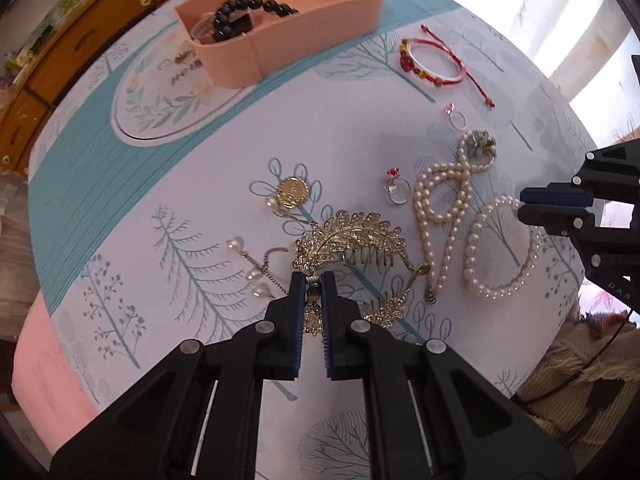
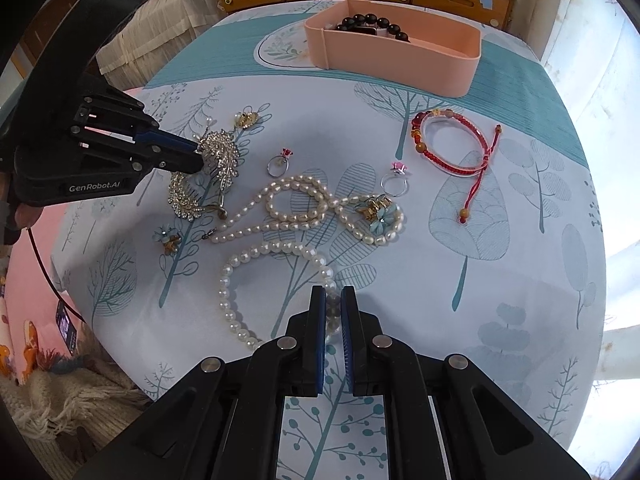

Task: Organize jewelry
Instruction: 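Grasp the gold leaf hair comb with left tool while right tool grasps a pearl necklace, then carry the comb into the pink box with left tool while right tool drops pearls in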

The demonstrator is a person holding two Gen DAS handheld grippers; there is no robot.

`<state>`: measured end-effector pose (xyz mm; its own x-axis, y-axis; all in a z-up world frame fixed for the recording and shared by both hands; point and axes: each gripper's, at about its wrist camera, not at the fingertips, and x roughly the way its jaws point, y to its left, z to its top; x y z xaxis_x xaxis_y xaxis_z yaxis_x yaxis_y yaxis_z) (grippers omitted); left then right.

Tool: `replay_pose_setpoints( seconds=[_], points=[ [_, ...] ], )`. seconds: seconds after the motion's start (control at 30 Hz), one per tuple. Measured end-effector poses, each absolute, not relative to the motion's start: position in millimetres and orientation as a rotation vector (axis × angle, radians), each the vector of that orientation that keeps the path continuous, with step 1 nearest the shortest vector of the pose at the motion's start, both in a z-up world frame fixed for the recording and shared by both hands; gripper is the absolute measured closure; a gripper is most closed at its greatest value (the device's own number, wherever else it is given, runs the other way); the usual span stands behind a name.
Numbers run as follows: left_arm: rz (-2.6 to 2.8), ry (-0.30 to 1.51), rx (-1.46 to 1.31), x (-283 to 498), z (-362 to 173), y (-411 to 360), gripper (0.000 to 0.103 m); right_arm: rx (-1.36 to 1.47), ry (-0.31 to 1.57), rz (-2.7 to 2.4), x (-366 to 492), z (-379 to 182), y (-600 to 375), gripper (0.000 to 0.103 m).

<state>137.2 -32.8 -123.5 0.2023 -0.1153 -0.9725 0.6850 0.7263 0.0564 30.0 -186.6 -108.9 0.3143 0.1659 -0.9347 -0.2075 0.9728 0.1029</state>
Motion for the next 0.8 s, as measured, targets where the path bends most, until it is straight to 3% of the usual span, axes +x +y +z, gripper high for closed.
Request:
replay_pose_setpoints(
  seconds=[0.5, 0.8],
  points=[
    [-0.493, 1.036, 0.527, 124.4, -36.1, -33.9, 0.098, -0.079, 0.948, 0.170, 60.2, 8.3, -192.0, 0.096],
    [-0.400, 0.942, 0.436, 174.5, 9.2, -31.7, 0.098, -0.037, 0.809, 0.082, 133.7, 73.0, -206.7, 0.096]
  ],
)
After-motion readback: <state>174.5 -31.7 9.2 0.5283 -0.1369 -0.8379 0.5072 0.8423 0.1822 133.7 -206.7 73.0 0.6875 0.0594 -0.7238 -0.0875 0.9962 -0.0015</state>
